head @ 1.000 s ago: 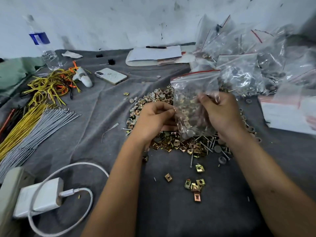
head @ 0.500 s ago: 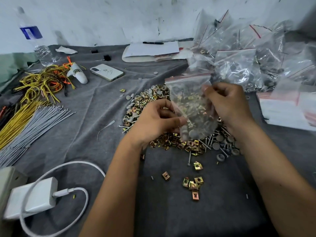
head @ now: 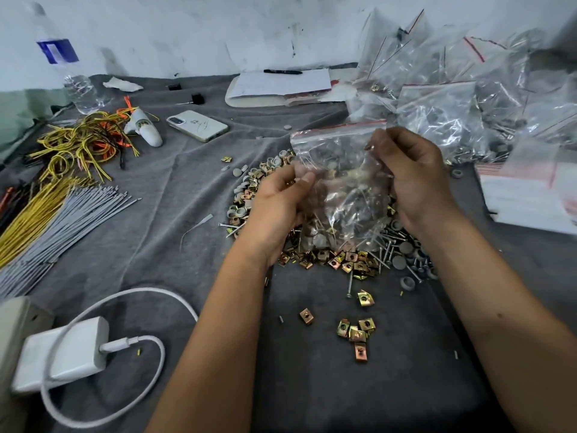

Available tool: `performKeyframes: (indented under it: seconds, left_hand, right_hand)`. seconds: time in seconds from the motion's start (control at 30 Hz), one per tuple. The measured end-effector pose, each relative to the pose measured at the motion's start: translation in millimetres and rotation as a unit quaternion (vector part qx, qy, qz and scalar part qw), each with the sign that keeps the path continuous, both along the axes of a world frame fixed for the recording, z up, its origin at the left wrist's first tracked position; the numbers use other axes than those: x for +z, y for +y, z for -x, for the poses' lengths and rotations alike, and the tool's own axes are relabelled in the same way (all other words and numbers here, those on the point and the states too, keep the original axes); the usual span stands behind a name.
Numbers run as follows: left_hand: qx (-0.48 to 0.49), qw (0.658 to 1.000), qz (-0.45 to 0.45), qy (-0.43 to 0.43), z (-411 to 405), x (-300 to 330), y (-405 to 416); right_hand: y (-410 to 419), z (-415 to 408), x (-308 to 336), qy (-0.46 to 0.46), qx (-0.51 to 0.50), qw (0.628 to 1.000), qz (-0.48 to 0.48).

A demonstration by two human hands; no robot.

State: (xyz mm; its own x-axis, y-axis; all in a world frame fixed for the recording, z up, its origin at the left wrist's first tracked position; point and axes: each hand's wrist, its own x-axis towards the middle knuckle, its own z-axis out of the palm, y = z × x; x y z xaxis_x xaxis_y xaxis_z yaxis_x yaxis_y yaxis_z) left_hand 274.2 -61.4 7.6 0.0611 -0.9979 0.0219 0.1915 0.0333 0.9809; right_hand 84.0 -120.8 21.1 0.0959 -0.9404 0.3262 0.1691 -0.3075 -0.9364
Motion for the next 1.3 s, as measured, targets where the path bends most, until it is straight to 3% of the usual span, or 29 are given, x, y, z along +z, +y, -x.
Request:
performKeyframes:
  seconds: [0.1,0.23,0.37,0.5,0.57,0.67,0.77,0.9,1.0,1.07,1.17,1.23,1.3]
  left_hand:
    - [0.023,0.998,0.014,0.054,3.5,3.6,2.8]
    - [0.060,0.983,0.027,0.170,7.0,7.8,2.1]
    - [0.076,0.978,0.071,0.182,7.4,9.1,2.4]
    - [0.076,0.983,0.075,0.147,6.8,8.5,3.4]
    - [0.076,0.987,0.063,0.126,6.1,5.4,2.1]
    - [0.038,0.993,0.055,0.096,9.0,4.0,2.4]
    - [0.006,0.996,0.058,0.060,10.6,3.5,2.8]
    - [0.004,0.998,0.057,0.020,8.2,4.4,4.2]
    - [0.058,0.993,0.085,-0.051,9.5,3.7,3.4]
    - [0.153,0.965,0.133,-0.165,9.8,1.8,3.0]
    - [0.273,0.849,0.242,-0.383,5.2,-0.3,3.6]
    - [0.260,0.794,0.315,-0.450,3.7,-0.6,0.3]
    - [0.220,0.782,0.360,-0.457,5.4,-0.9,-3.3]
  right_hand:
    - [2.9,6.3,3.2,0.031,0.069,0.997,-0.013]
    - [12.8,11.1,3.6,0.154,0.188,0.970,-0.010]
    - [13.2,13.7,3.3,0.158,0.190,0.969,-0.021]
    - [13.5,18.0,0.5,0.244,0.241,0.939,-0.023]
    - [14.3,16.9,0.6,0.225,0.202,0.953,-0.001]
    - [11.2,13.9,2.0,0.117,0.064,0.991,0.024]
    - [6.6,12.8,-0.4,0.048,-0.016,0.997,0.054]
    - [1.1,12.6,-3.5,0.031,-0.016,0.999,0.028]
    - [0.0,11.1,-5.3,0.026,-0.006,0.999,0.030]
    - [0.7,11.8,-5.3,0.046,-0.019,0.996,0.071]
    - [3.2,6.6,-6.8,0.199,-0.059,0.959,0.191]
    - [6.1,-1.7,-8.0,0.283,-0.066,0.920,0.264]
    - [9.7,-7.9,-7.9,0.297,-0.065,0.906,0.295]
